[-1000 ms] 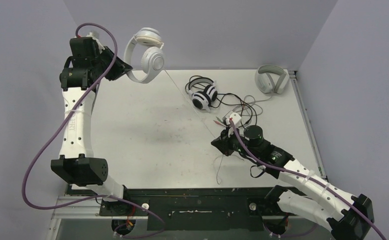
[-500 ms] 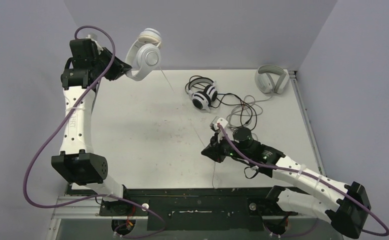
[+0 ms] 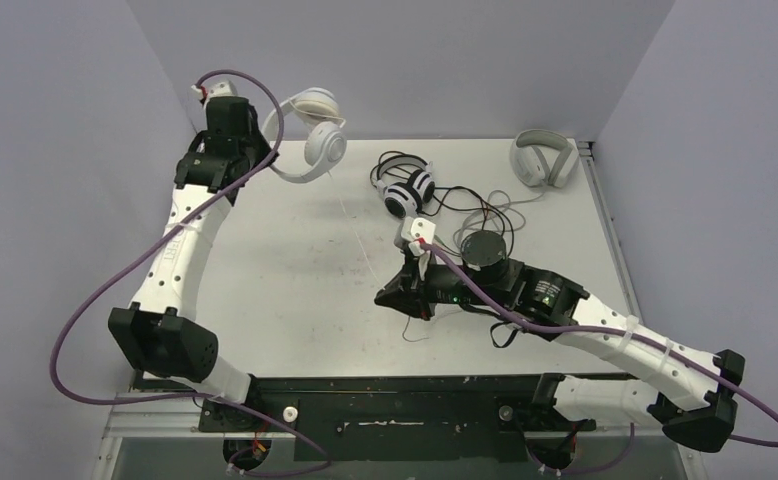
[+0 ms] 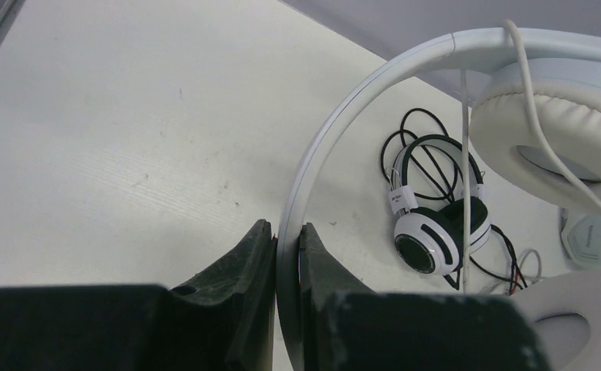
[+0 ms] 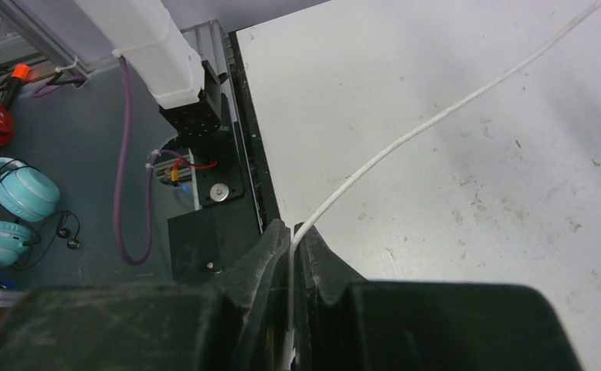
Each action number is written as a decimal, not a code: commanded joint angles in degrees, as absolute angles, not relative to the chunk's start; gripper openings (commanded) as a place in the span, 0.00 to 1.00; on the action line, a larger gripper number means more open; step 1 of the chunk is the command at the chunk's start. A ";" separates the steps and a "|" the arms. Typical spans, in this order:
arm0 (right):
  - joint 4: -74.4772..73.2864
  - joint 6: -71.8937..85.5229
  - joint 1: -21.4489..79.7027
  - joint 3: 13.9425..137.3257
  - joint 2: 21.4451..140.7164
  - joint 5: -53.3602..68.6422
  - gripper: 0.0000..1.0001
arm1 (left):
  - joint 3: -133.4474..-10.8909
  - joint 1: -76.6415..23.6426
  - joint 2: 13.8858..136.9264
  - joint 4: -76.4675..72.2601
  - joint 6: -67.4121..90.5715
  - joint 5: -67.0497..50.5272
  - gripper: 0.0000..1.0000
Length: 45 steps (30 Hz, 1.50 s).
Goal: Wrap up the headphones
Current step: Wrap the headphones cable around the headphones.
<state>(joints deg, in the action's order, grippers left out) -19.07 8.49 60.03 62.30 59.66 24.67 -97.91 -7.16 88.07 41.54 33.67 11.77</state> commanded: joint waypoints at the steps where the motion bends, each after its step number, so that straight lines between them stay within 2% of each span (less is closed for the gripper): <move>1: -25.45 4.25 60.73 69.08 61.59 23.34 0.00 | -96.91 -12.05 85.38 28.52 26.62 21.45 0.00; 7: -29.40 -1.06 60.73 77.98 66.22 20.36 0.00 | -95.62 -22.40 87.11 25.66 15.98 29.92 0.00; 14: -33.35 -5.20 58.74 89.11 72.46 13.20 0.00 | -84.82 -26.38 83.30 18.51 5.26 20.96 0.00; 20: -34.57 -4.98 51.61 95.24 74.78 16.73 0.00 | -77.59 -28.44 80.28 17.87 2.84 20.57 0.00; 24: -38.16 -5.83 51.19 99.32 77.04 17.30 0.00 | -76.26 -28.37 80.33 19.64 5.14 22.17 0.00; 35: -39.12 -6.45 50.46 101.80 78.33 13.49 0.00 | -70.49 -30.16 79.46 15.22 4.57 8.62 0.00; 45: -36.04 -2.44 42.01 99.27 80.73 13.17 0.00 | -63.16 -34.58 72.79 16.17 -1.23 -1.91 0.00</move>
<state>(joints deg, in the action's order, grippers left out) -39.83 -4.99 45.19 99.37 80.20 14.70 -64.18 -33.30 78.54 19.57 1.85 4.78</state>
